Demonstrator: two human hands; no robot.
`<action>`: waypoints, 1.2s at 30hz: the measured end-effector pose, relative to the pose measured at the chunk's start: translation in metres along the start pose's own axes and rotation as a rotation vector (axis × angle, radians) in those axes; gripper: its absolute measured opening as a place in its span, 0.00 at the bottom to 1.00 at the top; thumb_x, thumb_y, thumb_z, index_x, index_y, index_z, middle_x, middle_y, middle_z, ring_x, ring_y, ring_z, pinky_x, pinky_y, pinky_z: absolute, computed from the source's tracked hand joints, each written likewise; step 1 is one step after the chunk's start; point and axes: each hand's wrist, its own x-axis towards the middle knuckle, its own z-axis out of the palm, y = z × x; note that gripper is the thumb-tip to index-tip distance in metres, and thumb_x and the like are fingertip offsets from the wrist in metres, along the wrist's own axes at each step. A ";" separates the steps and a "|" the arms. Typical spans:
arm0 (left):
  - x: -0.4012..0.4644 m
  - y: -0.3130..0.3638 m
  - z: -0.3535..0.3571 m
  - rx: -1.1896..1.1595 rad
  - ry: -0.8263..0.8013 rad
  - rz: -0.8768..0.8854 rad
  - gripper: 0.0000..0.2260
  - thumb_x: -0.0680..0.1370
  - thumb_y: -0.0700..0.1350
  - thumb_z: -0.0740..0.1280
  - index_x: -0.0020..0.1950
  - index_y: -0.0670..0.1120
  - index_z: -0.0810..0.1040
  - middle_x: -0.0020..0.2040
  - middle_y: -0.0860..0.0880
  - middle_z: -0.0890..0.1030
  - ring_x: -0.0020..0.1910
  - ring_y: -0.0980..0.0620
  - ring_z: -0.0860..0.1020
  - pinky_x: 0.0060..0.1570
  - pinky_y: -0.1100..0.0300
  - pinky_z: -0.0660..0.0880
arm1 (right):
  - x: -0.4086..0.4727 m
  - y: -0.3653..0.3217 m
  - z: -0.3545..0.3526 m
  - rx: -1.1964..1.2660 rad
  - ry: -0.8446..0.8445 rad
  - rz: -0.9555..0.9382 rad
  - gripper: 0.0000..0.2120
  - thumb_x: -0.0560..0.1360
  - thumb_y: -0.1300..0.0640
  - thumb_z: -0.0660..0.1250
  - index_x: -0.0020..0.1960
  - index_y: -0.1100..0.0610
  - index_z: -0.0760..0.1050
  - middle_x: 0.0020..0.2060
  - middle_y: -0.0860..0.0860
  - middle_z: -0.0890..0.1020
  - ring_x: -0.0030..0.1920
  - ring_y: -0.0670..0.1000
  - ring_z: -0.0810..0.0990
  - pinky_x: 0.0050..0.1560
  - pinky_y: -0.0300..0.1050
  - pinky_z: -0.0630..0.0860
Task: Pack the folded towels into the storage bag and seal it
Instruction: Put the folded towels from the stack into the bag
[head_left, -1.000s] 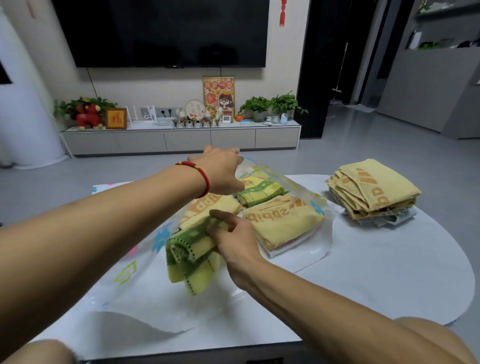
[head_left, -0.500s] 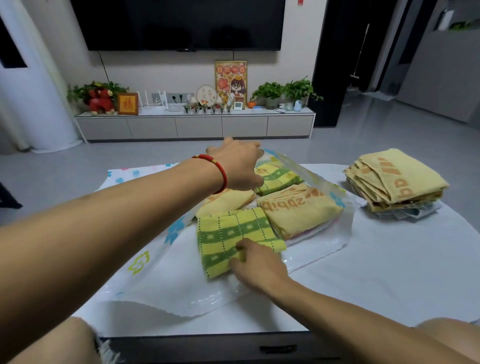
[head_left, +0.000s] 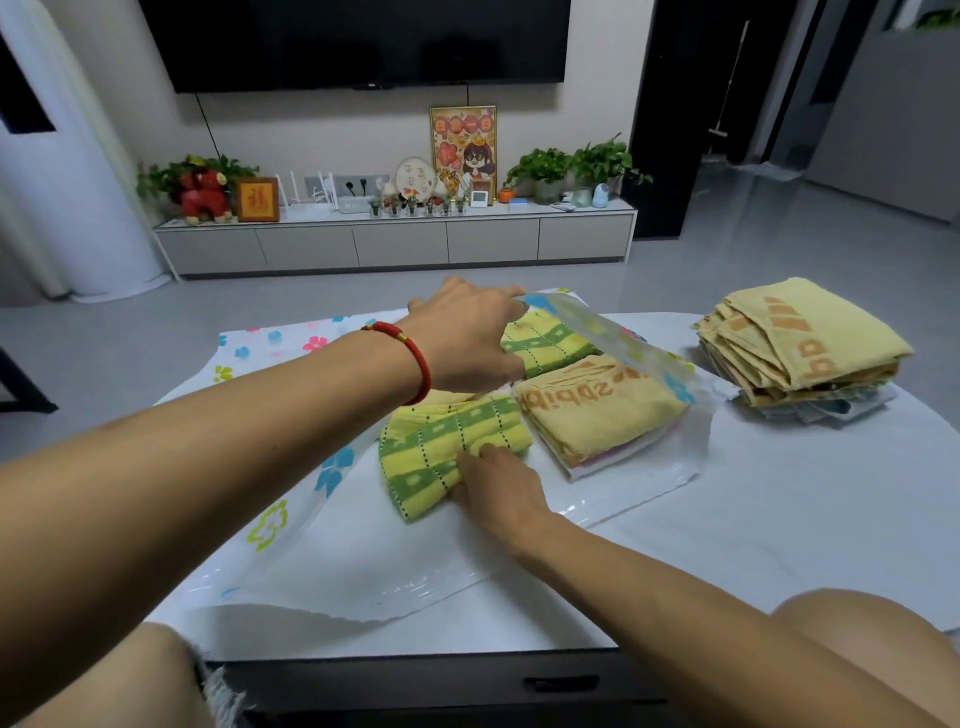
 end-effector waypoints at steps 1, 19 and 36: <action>-0.001 0.000 0.000 -0.004 -0.004 -0.002 0.28 0.75 0.51 0.66 0.74 0.47 0.68 0.77 0.55 0.65 0.68 0.40 0.66 0.64 0.33 0.68 | -0.003 -0.003 0.000 -0.062 0.041 0.012 0.11 0.81 0.61 0.62 0.60 0.59 0.79 0.55 0.58 0.81 0.57 0.61 0.80 0.41 0.46 0.68; -0.002 -0.005 0.004 -0.033 -0.002 -0.030 0.30 0.75 0.52 0.66 0.77 0.50 0.64 0.66 0.44 0.77 0.70 0.41 0.66 0.60 0.40 0.74 | 0.049 0.024 0.029 -0.165 -0.255 -0.237 0.33 0.81 0.30 0.42 0.83 0.39 0.41 0.84 0.56 0.39 0.82 0.65 0.35 0.73 0.76 0.33; 0.022 0.007 0.025 0.069 0.106 -0.028 0.26 0.75 0.54 0.67 0.73 0.55 0.69 0.81 0.50 0.57 0.76 0.38 0.58 0.66 0.32 0.65 | -0.003 0.108 -0.058 -0.123 0.159 -0.147 0.21 0.82 0.48 0.56 0.69 0.54 0.77 0.68 0.56 0.78 0.68 0.59 0.75 0.70 0.57 0.70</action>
